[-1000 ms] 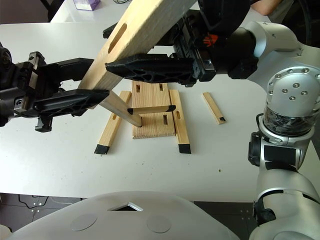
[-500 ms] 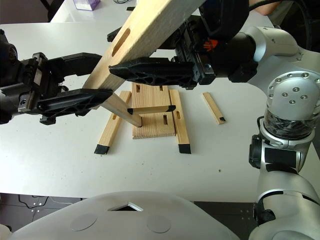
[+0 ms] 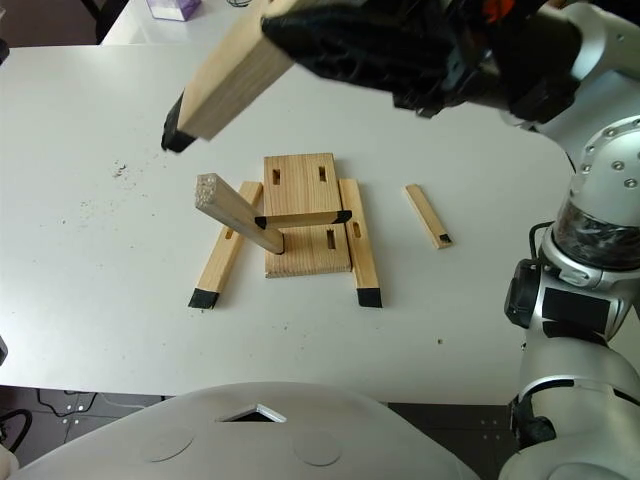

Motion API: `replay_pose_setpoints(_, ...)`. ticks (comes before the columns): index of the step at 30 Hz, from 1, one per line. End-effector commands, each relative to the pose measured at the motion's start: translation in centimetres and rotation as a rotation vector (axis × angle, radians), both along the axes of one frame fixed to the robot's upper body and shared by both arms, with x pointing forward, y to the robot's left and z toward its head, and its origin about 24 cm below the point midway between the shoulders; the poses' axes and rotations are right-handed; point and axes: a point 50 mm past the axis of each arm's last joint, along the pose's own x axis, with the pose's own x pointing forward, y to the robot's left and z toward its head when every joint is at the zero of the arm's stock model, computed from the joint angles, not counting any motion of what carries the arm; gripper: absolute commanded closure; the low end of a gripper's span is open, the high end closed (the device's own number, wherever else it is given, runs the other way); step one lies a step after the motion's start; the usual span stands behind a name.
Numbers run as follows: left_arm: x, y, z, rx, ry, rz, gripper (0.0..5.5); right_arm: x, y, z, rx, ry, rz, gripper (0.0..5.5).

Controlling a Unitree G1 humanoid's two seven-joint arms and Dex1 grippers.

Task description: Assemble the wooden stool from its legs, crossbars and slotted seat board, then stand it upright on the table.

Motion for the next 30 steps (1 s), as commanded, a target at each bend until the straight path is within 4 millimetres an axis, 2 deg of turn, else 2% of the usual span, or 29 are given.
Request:
replay_pose_setpoints(1, 2.7, 1.7, -1.8, 0.078, 0.057, 0.231, 1.73, 0.9, -2.2, 2.0, 0.023, -0.081, -0.138, 3.51)
replay_pose_setpoints(3, 4.2, 2.4, -4.6, 0.228, 0.097, 0.355, 1.73, 2.3, -3.9, 0.8, -0.104, -0.121, -0.276, 3.51)
replay_pose_setpoints(5, 4.9, 3.6, -8.4, 0.41, 0.133, 0.445, 1.73, 4.0, -5.9, -2.1, -0.303, -0.149, -0.411, 3.51)
replay_pose_setpoints(7, 4.8, 5.1, -12.2, 0.577, 0.171, 0.493, 1.73, 4.9, -7.3, -4.8, -0.398, -0.104, -0.454, 3.51)
replay_pose_setpoints(10, 4.0, 6.3, -16.9, 0.822, 0.206, 0.489, 1.73, 5.2, -8.0, -7.4, -0.407, -0.028, -0.437, 3.51)
replay_pose_setpoints(15, 1.5, 5.0, -21.6, 1.008, 0.191, 0.313, 1.73, 4.9, -7.4, -11.9, -0.452, 0.051, -0.381, 3.51)
replay_pose_setpoints(19, 0.4, 3.9, -22.8, 1.007, 0.188, 0.215, 1.73, 5.7, -6.4, -14.3, -0.445, 0.068, -0.409, 3.51)
replay_pose_setpoints(24, 0.4, 3.3, -23.0, 1.014, 0.17, 0.168, 1.73, 7.2, -5.5, -16.1, -0.42, 0.074, -0.476, 3.51)
replay_pose_setpoints(30, 0.6, 2.3, -22.8, 1.013, 0.136, 0.148, 1.73, 6.0, -5.1, -19.3, -0.566, 0.075, -0.364, 3.51)
